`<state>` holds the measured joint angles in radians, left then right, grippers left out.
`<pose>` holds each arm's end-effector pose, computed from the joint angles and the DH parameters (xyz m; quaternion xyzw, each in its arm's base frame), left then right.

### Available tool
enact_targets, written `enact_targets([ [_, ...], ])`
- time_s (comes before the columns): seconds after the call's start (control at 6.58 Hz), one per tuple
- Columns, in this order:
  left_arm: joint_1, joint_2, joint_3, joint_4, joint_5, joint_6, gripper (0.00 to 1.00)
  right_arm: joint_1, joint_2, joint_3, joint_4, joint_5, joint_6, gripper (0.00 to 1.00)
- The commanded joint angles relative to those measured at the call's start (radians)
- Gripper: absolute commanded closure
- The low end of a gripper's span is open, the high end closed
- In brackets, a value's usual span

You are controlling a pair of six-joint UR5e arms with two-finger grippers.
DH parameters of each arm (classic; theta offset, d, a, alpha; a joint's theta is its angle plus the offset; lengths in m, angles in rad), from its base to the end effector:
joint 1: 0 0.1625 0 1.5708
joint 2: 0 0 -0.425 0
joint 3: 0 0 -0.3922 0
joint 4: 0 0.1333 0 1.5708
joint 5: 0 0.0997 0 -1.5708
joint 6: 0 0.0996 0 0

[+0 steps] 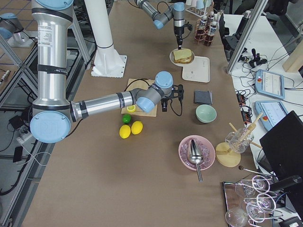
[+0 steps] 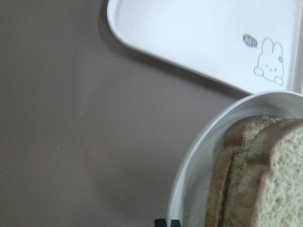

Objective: Make sandwich and place on tray
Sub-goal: 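Grip the plate rim with the left gripper and carry it onto the tray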

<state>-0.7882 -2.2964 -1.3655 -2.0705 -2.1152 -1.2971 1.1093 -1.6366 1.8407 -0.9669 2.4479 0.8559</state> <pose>0.4689 -0.5874 0.2451 0.0358 0.5243 -0.0869 0.8463 -0.1590 -0.4470 0.4790 0.0425 -0.5266 -0.0006 0.8491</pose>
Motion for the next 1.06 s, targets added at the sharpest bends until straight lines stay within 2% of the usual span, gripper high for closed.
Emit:
enact_targets([
  [0.0, -0.039, -0.148, 0.315, -0.145, -0.019, 0.062, 1.00, 0.004, -0.002, 0.000, 0.001, -0.003, -0.003, 0.00],
  [0.3, -0.040, -0.208, 0.463, -0.216, -0.009, 0.062, 1.00, 0.006, 0.004, -0.001, -0.001, -0.012, -0.003, 0.00],
  [0.76, -0.039, -0.267, 0.571, -0.258, 0.027, 0.059, 1.00, -0.005, 0.009, -0.004, -0.004, -0.015, -0.003, 0.00],
  [0.91, -0.028, -0.267, 0.572, -0.284, 0.040, 0.059, 0.90, -0.002, 0.009, -0.004, -0.004, -0.015, -0.003, 0.00],
])
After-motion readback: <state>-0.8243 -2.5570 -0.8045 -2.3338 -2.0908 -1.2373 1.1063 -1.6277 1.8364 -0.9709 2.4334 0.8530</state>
